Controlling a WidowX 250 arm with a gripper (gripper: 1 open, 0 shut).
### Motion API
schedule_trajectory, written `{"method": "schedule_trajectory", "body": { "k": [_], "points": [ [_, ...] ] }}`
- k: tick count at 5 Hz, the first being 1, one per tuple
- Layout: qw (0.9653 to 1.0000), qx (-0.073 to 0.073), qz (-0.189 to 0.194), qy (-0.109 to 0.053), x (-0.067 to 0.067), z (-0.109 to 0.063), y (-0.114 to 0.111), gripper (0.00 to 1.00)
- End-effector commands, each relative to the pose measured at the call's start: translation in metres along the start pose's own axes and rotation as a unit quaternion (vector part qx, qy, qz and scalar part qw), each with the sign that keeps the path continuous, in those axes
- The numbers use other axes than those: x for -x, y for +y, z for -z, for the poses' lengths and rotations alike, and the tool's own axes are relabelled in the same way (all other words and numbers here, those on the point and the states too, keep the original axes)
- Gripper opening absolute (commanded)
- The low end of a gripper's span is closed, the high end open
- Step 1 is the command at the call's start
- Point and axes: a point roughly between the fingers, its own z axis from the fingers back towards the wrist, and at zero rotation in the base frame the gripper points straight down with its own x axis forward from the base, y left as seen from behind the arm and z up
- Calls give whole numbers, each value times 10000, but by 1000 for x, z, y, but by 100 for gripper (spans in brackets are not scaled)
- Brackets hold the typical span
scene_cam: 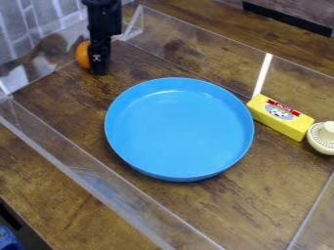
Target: Put the orange ball in the blue tray
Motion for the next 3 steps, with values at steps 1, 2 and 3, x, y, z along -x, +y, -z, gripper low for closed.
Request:
{"method": "schedule_trajectory", "body": {
  "k": [1,2,3],
  "points": [
    [9998,-154,-1,-80,-8,-19,3,0],
    [9998,-160,-33,-112,-11,-25,1,0],
    [9997,-164,-62,-138,-14,-30,0,0]
  ]
}}
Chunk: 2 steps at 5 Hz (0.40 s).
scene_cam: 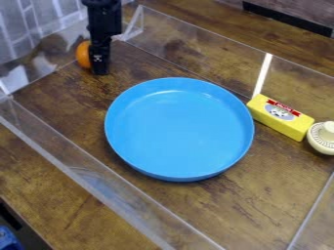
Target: Put the orange ball in the blue tray
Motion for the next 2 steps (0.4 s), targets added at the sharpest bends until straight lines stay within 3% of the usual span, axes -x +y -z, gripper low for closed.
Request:
{"method": "schedule_trajectory", "body": {
  "k": [1,2],
  "points": [
    [9994,-292,83,-144,-15,-32,3,0],
    [9994,-293,58,-170,-17,-37,1,0]
  ]
}}
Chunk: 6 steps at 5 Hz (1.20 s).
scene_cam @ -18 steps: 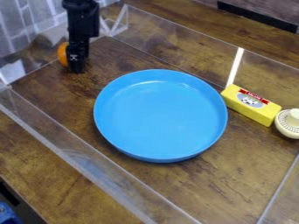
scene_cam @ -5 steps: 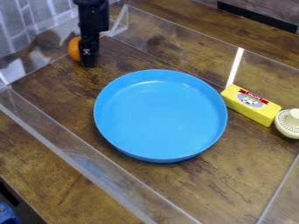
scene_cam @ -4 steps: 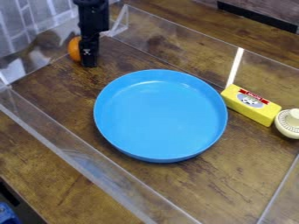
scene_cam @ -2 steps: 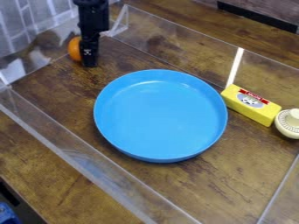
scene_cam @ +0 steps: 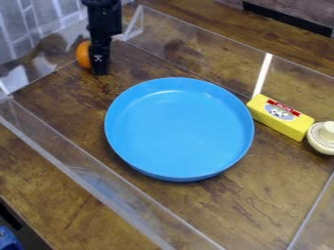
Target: Put the orange ball in the blue tray
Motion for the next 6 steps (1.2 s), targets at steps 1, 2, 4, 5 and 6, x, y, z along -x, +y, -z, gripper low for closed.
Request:
{"method": "schedule_trajectory", "body": {
  "k": [1,2,4,5,6],
  "points": [
    [9990,-388,107,-186,-18,-42,2,0],
    [9989,-393,79,-231,-23,-49,-2,0],
    [9987,-384,53,-321,-32,-62,-12,0],
    [9987,-357,37,-354,-34,-69,-16,0],
    [9987,-329,29,-399,-36,-77,-20,0]
  ]
}}
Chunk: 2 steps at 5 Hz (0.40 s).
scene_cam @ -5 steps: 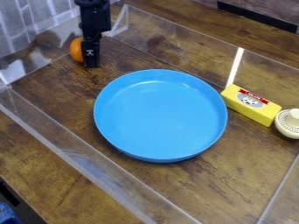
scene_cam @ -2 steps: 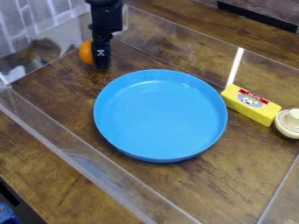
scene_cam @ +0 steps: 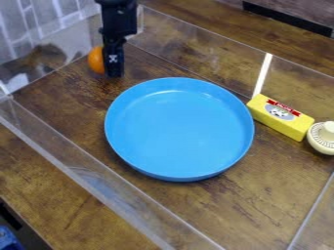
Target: Put the orange ball in the blue tray
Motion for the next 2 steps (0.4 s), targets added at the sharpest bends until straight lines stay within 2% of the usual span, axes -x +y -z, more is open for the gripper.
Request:
{"method": "schedule_trajectory", "body": {
  "k": [1,2],
  "points": [
    [9986,-435,115,-279,-20,-51,-5,0],
    [9984,-356,166,-417,-32,-54,-24,0]
  ]
}}
